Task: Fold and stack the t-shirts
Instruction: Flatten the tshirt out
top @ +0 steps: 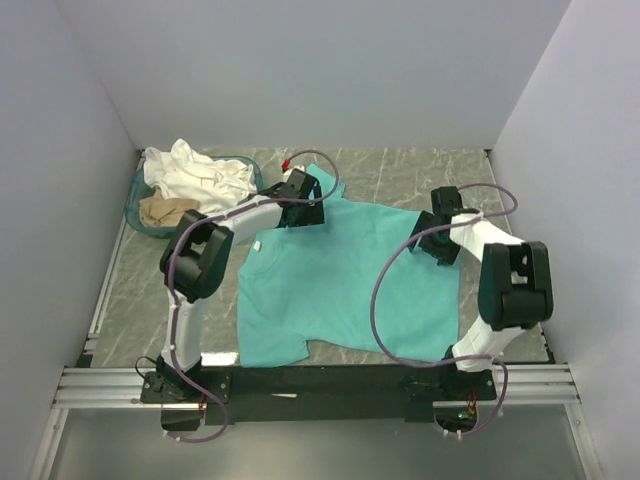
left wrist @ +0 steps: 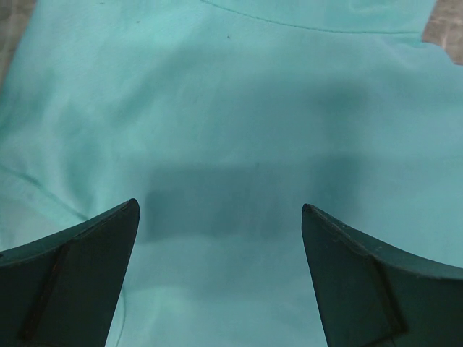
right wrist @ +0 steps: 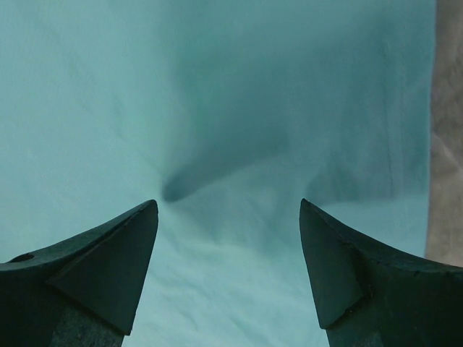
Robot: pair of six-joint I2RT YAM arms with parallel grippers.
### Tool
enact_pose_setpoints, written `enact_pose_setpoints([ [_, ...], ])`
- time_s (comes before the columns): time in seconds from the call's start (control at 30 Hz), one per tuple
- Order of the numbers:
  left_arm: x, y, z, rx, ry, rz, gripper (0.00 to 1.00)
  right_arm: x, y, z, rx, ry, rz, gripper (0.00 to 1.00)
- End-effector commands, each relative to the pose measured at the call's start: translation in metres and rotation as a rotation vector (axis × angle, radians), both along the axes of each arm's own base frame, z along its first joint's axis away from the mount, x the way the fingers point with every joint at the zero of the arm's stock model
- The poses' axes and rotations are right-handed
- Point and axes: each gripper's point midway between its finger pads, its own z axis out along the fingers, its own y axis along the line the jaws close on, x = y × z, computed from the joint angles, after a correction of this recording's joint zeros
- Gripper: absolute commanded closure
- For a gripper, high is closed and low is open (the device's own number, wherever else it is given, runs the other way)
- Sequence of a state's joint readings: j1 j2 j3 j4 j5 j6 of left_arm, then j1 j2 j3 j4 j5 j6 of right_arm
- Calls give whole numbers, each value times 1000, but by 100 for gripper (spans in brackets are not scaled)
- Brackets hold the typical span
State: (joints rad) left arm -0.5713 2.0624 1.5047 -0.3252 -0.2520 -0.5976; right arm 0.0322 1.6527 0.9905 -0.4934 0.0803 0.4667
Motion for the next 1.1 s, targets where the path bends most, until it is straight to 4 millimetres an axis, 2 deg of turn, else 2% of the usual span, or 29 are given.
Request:
enact_pose_setpoints([
  [0.0, 15, -8, -1, 9, 5, -5, 1, 32, 0, 5, 29, -23, 1, 15],
  [0.03, 24, -10, 4, 0, -4, -1, 0, 36, 0, 4, 29, -15, 2, 16],
  [0.1, 28, -10, -6, 8, 20, 0, 1, 48, -2, -1, 21, 0, 11, 16],
  [0.17, 40, -12, -2, -12, 10, 0, 1, 54, -4, -4, 18, 19, 10, 16],
  [0.2, 42, -12, -10, -13, 23, -1, 1, 64, -4, -6, 19, 21, 20, 16],
  [0.23, 52, -11, -5, -29, 9, 9, 0, 67, -4, -7, 20, 29, 25, 16],
  [0.27, 55, -13, -6, -43, 18, -3, 1, 72, -14, -8, 23, 35, 2, 16],
  [0.3, 58, -13, -16, -43, 34, -5, 1, 86, -18, -8, 25, 29, 7, 17],
  [0.33, 68, -14, -11, -58, 24, -3, 1, 89, -18, -9, 35, 45, 11, 18],
  [0.37, 71, -17, -13, -74, 34, -15, 1, 95, -18, -9, 35, 47, 14, 18],
  [0.4, 78, -21, -16, -82, 39, -22, 0, 111, -20, -8, 30, 37, 24, 18],
  [0.47, 86, -24, -19, -97, 41, -32, 1, 120, -25, -10, 22, 57, 32, 18],
  [0.5, 87, -27, -28, -105, 54, -45, 1, 136, -27, -8, 12, 40, 39, 18],
  [0.57, 99, -33, -22, -128, 24, -53, 1, 144, -34, -8, -1, 57, 40, 18],
  [0.7, 115, -41, -24, -197, -1, -65, 0, 177, -49, 2, -32, 17, 42, 18],
  [0.77, 124, -44, -16, -226, -23, -68, 1, 182, -55, 6, -36, 12, 44, 18],
  [0.87, 137, -48, 6, -228, -73, -87, 1, 194, -60, 22, -58, -30, 61, 18],
  [0.9, 141, -50, 21, -236, -102, -91, 0, 201, -67, 39, -96, -64, 38, 18],
  [0.97, 147, -53, 57, -260, -167, -105, 1, 201, -71, 61, -121, -79, 26, 17],
  [1.0, 147, -54, 92, -283, -223, -112, 1, 202, -73, 88, -132, -127, 17, 17],
  [1.03, 146, -54, 112, -295, -253, -117, 1, 200, -72, 101, -133, -148, 14, 16],
  [1.07, 142, -54, 130, -304, -275, -123, 1, 190, -71, 127, -131, -187, 7, 16],
])
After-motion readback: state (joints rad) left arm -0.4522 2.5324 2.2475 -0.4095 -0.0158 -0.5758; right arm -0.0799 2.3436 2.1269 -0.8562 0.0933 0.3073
